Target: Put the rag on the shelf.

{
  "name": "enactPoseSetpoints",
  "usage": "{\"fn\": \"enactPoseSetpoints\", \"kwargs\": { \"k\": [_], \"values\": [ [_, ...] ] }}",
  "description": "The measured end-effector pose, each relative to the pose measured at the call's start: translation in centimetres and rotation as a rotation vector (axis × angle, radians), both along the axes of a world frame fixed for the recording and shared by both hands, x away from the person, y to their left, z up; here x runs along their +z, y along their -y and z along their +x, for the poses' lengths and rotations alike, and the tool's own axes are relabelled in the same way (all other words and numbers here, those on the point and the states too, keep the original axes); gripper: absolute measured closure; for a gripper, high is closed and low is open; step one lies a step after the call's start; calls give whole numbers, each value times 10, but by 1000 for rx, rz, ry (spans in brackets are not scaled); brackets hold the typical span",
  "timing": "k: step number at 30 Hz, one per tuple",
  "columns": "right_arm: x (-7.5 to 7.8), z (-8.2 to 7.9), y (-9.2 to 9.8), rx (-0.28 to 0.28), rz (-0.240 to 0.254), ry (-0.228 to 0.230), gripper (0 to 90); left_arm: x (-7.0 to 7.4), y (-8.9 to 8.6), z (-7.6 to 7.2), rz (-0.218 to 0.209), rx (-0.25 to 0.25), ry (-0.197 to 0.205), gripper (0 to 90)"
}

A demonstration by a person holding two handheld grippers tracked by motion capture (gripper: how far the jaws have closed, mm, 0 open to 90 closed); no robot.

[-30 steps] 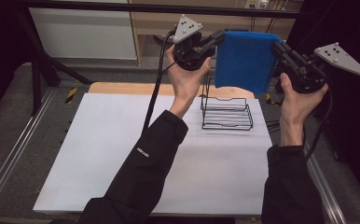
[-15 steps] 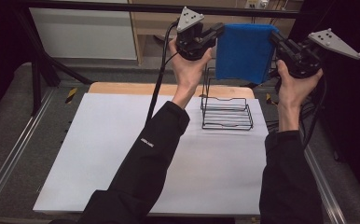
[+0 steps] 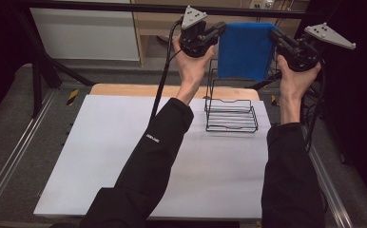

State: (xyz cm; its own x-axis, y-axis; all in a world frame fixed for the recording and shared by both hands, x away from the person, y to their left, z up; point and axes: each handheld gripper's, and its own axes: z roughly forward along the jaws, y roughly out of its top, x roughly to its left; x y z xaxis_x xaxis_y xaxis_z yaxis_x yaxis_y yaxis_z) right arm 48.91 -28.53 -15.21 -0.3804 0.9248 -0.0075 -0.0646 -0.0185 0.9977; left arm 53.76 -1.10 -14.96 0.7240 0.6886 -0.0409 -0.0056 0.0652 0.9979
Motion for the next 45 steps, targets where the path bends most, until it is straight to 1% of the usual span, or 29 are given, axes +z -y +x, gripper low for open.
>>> {"fn": "enactPoseSetpoints", "kwargs": {
  "k": [2,4,9,10,12,14,16,18,19,20,24,27,30,32,33,34,35,38,41,43,45],
  "values": [
    [-1,4,1,1,4,-2,844,-1,0,2,3,0,3,873],
    [-3,9,2,0,15,-11,844,-2,1,4,-5,-9,-4,873],
    [-10,19,4,-7,0,-38,844,-8,3,7,40,-5,15,873],
    [-12,20,4,-6,-4,-37,843,-10,3,9,50,-3,11,873],
    [-15,22,4,-4,-8,-43,844,-13,2,11,48,-6,4,873],
    [-17,25,4,-4,-14,-51,844,-15,2,11,60,4,12,873],
    [-19,27,4,-3,-10,-62,843,-17,2,13,67,8,10,873],
    [-20,29,3,-5,-19,-71,844,-20,2,14,74,11,8,873],
    [-21,30,2,-4,-23,-76,843,-22,1,15,91,13,6,873],
    [-24,31,2,-4,-29,-83,843,-24,1,15,98,13,7,873],
    [-31,31,3,-4,-27,-97,843,-34,3,16,116,4,-11,873],
    [-36,30,5,-8,-38,-108,843,-38,4,15,132,-5,-7,873],
    [-39,29,7,-5,-45,-116,842,-41,6,15,138,-8,-10,873],
    [-43,29,9,-6,-49,-127,842,-44,8,14,154,-10,-16,873],
    [-45,29,9,-8,-46,-135,842,-46,10,14,168,-9,-15,873],
    [-48,29,10,-10,-50,-143,841,-48,11,13,172,-10,-13,873],
    [-50,29,11,-9,-52,-146,841,-50,12,13,174,-11,-16,873],
    [-58,27,15,-2,-36,-159,840,-56,14,13,166,-24,-28,873],
    [-64,25,19,2,-27,-165,840,-61,17,11,180,-27,-27,873],
    [-67,25,20,0,-30,-170,840,-63,18,10,191,-31,-27,873],
    [-68,23,22,5,-23,-168,840,-64,17,9,175,-42,-25,873]
  ]
}}
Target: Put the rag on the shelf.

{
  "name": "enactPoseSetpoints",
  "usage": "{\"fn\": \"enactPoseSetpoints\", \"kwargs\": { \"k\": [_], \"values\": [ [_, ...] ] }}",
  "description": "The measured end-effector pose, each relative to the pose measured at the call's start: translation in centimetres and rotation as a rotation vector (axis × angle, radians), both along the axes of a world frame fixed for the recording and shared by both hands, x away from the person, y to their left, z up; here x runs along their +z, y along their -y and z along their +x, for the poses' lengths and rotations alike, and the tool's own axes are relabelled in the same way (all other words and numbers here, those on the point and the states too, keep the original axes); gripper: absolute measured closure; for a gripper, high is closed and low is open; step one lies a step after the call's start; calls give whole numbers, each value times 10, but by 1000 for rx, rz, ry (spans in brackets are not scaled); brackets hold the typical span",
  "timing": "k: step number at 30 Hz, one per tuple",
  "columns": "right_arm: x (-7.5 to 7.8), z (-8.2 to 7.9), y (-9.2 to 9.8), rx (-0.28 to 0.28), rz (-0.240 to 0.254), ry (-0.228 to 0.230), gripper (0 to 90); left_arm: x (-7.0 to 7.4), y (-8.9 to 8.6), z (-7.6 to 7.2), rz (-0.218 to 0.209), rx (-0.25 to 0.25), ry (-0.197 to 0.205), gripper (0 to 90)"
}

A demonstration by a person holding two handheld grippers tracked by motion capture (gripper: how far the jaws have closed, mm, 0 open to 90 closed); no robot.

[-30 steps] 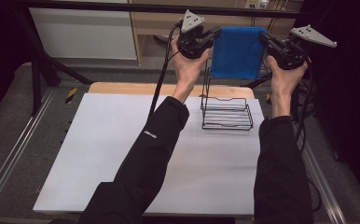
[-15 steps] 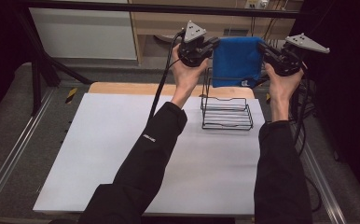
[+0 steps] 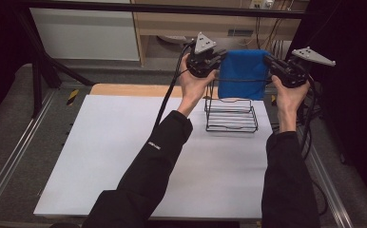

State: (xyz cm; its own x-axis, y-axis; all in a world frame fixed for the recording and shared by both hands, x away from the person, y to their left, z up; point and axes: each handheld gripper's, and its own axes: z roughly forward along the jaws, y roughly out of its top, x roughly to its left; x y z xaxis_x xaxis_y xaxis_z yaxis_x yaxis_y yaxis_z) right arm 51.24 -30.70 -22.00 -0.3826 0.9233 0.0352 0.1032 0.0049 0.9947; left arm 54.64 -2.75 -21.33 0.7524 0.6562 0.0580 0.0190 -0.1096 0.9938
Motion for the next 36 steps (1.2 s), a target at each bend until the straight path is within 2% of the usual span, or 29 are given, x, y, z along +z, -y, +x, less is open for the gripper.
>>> {"fn": "enactPoseSetpoints", "kwargs": {
  "k": [9,14,17,26,36],
  "values": [
    [6,-11,0,30,5,24,838,5,-8,-11,-6,-37,13,871],
    [1,-16,0,28,0,6,835,2,-9,-15,4,-56,-7,871],
    [0,-19,2,37,5,10,833,0,-9,-17,9,-71,-15,870],
    [-3,-32,6,38,-3,11,830,-1,-7,-27,26,-107,-3,870],
    [-15,-40,9,48,5,4,822,-8,-6,-39,45,-138,-33,865]
  ]
}}
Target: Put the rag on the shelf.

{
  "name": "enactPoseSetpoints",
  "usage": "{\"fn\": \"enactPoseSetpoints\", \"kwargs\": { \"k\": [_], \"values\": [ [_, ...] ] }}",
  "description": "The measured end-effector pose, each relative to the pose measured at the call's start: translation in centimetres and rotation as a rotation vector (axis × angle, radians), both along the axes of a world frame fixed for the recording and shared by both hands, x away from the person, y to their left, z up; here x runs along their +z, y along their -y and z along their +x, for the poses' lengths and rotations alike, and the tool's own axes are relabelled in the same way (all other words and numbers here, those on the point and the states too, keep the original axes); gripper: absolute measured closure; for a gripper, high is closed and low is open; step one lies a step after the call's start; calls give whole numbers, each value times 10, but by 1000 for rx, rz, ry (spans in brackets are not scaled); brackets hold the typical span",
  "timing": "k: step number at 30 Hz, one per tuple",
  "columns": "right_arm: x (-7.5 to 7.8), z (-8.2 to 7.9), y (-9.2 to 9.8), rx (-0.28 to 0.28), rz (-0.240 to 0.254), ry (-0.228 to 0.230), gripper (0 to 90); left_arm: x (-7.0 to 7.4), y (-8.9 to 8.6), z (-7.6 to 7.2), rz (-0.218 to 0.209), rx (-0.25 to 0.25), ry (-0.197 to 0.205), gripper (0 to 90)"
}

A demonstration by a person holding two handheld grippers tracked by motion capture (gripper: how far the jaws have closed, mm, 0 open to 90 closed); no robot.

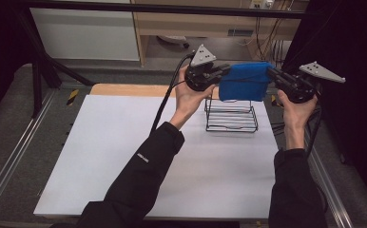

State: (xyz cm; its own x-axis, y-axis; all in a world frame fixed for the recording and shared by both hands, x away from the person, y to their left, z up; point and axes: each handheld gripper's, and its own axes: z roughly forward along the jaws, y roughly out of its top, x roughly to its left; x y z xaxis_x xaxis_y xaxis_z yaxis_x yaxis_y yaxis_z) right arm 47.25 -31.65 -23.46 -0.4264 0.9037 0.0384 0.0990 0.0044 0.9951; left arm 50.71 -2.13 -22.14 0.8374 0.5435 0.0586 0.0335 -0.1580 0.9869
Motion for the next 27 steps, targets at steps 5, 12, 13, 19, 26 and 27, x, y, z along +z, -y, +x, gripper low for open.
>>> {"fn": "enactPoseSetpoints", "kwargs": {
  "k": [5,12,13,19,26,27],
  "values": [
    [-5,-3,-1,7,0,9,812,-7,0,-6,33,-18,-5,865],
    [-10,-8,-1,25,-4,5,776,-21,1,-6,59,-28,-40,866],
    [-10,-9,-1,25,-9,4,767,-22,1,-6,66,-29,-43,867],
    [-6,-16,-1,21,-2,-10,549,-32,6,-6,94,-27,-53,867],
    [7,-28,-6,27,22,-3,354,-39,10,-6,137,-14,-45,867],
    [8,-29,-7,34,17,-5,401,-39,9,-6,138,-15,-46,868]
  ]
}}
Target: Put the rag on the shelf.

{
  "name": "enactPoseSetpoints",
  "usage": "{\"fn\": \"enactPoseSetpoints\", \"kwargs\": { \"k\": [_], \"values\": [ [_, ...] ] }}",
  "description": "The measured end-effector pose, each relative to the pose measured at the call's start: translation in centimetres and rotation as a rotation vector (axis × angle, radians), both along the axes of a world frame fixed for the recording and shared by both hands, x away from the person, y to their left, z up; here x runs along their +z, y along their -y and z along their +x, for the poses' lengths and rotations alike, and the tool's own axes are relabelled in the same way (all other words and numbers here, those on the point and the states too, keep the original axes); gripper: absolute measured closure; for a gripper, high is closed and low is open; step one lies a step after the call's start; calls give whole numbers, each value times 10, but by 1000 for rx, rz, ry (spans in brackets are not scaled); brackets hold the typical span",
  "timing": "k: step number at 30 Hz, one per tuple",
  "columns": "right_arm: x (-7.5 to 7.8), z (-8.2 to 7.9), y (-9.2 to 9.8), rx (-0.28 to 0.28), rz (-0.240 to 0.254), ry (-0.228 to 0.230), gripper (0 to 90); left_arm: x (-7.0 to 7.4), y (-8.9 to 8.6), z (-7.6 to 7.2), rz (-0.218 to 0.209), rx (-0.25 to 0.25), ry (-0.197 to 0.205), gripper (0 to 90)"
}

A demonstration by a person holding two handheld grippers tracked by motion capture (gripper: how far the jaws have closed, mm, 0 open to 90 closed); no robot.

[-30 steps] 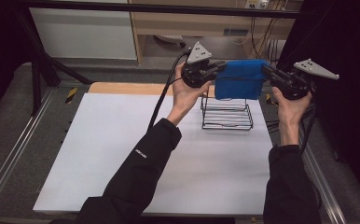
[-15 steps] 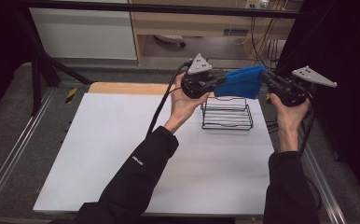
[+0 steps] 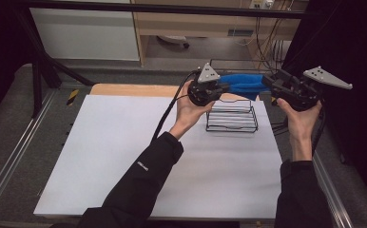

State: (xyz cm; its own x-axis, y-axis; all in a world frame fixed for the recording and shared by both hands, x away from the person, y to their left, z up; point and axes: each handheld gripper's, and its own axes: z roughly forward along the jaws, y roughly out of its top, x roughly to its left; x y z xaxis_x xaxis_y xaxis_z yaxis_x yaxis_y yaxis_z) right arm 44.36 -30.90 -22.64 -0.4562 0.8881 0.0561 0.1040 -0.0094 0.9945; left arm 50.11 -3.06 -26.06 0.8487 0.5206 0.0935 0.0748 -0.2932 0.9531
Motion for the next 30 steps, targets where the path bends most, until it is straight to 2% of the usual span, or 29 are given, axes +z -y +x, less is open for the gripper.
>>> {"fn": "enactPoseSetpoints", "kwargs": {
  "k": [2,6,8,11,14,20,26,30],
  "values": [
    [0,0,-2,26,-18,-17,549,0,-1,-1,5,-1,4,866],
    [-10,3,-8,44,-56,-101,750,-2,-2,-3,21,-8,7,860],
    [-17,6,-9,51,-63,-126,814,-4,-2,-3,31,-9,8,846],
    [-29,10,-9,40,-81,-170,853,-7,-2,-4,35,-7,-15,777],
    [-38,13,-8,27,-82,-196,852,-11,-5,-5,41,5,-42,718],
    [-51,15,-9,28,-79,-200,799,-17,-17,-8,29,22,-98,603],
    [-51,9,-17,59,-85,-179,632,-25,-33,-15,68,51,-143,452],
    [-47,2,-22,57,-76,-167,451,-30,-47,-18,83,64,-166,360]
  ]
}}
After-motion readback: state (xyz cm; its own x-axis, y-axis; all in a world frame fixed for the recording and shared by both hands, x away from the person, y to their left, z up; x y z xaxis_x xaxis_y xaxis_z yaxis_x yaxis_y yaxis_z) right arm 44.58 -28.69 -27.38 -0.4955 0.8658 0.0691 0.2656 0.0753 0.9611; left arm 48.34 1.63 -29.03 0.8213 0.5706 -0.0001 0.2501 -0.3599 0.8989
